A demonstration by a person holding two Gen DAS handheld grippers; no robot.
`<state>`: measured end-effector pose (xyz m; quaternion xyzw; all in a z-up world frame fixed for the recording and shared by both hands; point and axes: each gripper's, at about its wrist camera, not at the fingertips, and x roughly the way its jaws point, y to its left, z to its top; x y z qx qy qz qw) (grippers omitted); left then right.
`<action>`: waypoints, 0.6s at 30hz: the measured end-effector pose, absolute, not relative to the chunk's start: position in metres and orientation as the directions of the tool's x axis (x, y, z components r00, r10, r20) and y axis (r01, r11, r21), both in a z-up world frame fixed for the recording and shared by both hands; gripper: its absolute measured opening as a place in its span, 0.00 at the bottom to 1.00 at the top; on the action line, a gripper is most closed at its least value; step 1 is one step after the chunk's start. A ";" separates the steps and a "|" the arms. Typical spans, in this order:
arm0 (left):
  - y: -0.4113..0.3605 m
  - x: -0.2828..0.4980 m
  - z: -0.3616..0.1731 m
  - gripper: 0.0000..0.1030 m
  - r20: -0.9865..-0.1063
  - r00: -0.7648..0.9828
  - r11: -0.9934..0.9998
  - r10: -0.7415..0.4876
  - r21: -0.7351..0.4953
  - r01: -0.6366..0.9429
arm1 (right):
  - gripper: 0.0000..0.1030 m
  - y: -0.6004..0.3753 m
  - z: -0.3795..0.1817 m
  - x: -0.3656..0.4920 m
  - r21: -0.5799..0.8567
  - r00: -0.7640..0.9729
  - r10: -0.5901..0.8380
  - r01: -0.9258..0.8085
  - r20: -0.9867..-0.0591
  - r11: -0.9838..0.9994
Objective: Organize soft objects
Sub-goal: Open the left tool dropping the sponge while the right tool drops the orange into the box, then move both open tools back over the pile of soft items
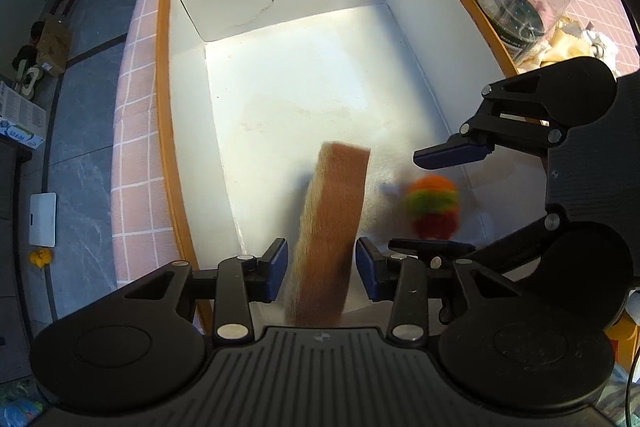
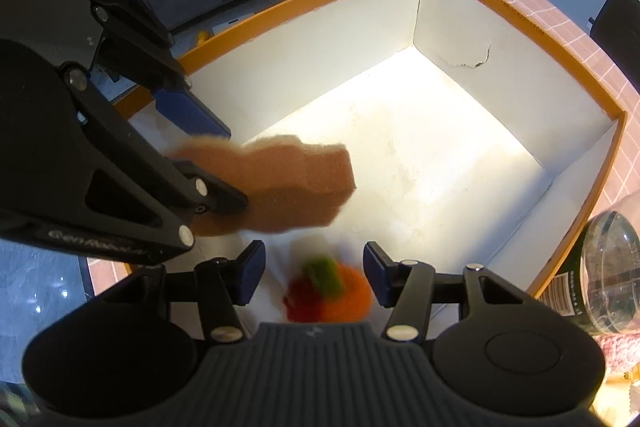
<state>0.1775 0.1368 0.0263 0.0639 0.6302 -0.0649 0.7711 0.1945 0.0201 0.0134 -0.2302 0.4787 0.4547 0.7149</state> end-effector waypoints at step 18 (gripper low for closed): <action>0.096 0.134 0.081 0.50 -0.886 0.462 0.965 -0.046 0.080 0.250 | 0.61 -0.047 0.065 0.160 0.041 0.302 0.519 -0.835 -0.800 0.549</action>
